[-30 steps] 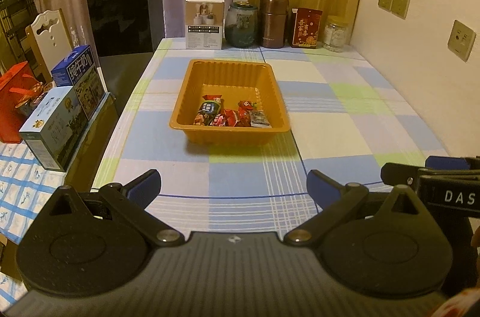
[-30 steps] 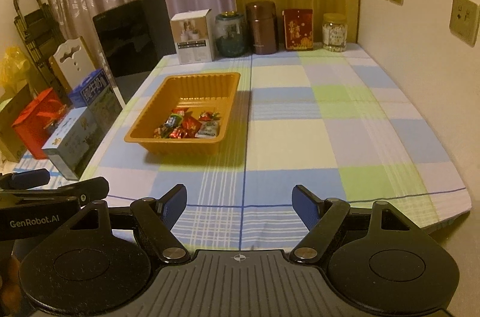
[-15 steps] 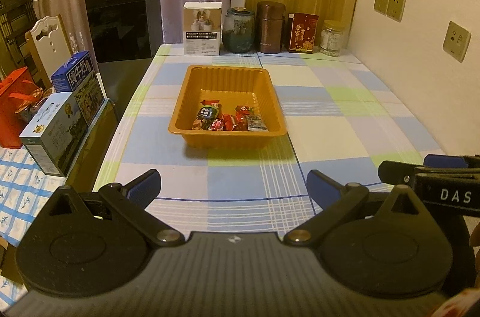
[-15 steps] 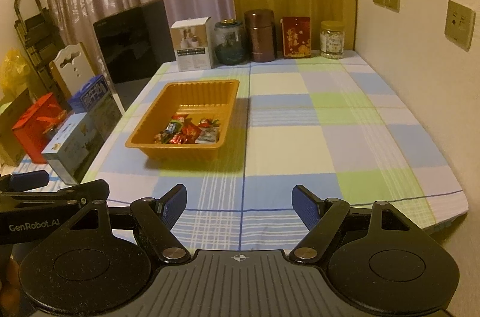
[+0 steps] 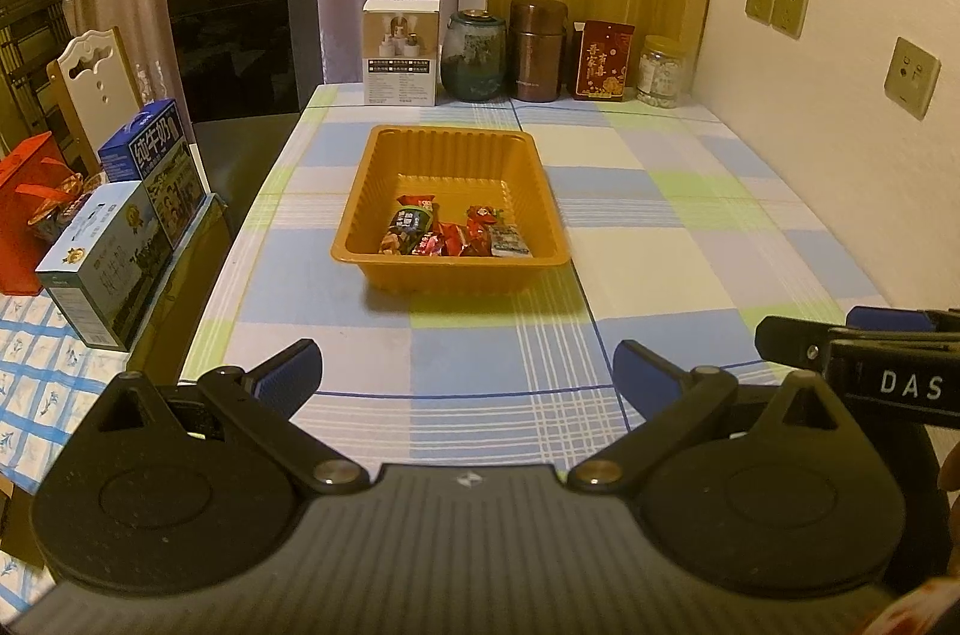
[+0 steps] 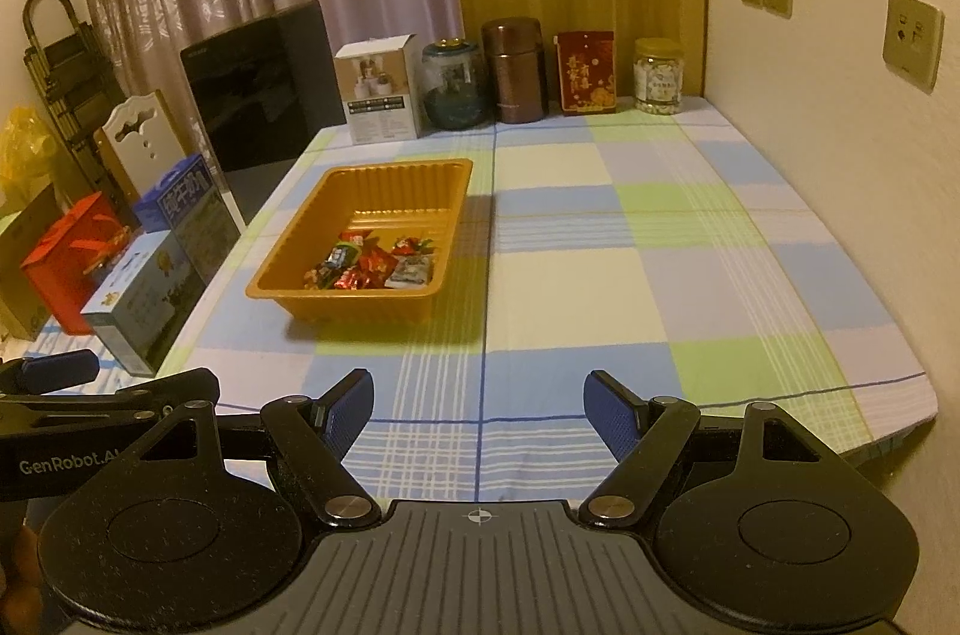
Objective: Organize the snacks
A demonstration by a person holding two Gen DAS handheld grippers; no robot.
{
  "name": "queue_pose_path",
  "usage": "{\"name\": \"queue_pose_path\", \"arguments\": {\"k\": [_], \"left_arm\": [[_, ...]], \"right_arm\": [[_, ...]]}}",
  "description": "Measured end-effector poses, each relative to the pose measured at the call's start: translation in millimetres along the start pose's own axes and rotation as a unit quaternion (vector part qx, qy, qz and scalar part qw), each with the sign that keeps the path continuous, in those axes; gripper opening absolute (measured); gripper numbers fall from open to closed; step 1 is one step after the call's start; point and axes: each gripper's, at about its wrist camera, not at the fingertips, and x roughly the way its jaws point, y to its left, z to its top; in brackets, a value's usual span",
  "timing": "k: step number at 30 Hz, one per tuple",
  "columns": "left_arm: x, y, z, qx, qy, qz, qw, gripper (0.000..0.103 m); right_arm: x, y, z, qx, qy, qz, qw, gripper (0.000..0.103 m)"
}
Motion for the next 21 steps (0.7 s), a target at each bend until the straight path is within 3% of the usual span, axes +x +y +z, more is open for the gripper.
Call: {"name": "queue_pose_path", "arguments": {"k": [21], "left_arm": [[0.4, 0.6, -2.2, -0.004, 0.0, 0.001, 1.0, 0.103]], "right_arm": [[0.9, -1.6, -2.4, 0.0, 0.002, -0.001, 1.0, 0.077]]}}
